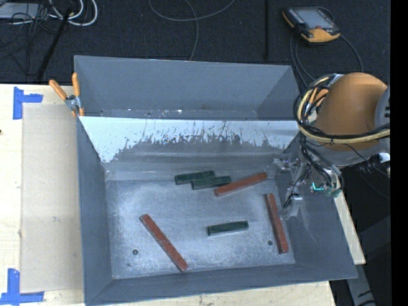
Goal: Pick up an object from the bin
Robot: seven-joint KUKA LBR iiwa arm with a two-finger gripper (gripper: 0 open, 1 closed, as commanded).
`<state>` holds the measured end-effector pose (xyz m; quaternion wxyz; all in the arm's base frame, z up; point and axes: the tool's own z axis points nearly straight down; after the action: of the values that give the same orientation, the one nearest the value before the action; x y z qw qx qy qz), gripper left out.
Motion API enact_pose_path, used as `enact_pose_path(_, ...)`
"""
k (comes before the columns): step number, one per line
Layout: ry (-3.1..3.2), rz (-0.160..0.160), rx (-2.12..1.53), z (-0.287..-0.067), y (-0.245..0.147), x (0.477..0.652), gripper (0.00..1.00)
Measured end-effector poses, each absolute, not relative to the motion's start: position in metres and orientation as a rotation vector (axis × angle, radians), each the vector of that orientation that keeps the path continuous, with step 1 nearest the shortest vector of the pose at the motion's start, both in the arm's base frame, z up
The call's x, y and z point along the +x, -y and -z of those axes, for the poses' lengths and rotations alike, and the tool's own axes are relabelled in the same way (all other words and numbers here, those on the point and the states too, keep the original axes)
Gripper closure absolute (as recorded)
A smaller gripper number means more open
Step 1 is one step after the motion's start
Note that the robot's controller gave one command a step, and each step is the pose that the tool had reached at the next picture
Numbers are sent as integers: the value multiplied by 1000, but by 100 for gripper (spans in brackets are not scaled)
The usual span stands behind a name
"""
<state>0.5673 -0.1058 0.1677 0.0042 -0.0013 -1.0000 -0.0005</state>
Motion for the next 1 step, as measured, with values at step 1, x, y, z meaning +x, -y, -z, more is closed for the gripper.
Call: enact_pose_path(1,3141,0,0,-172,106,569,0)
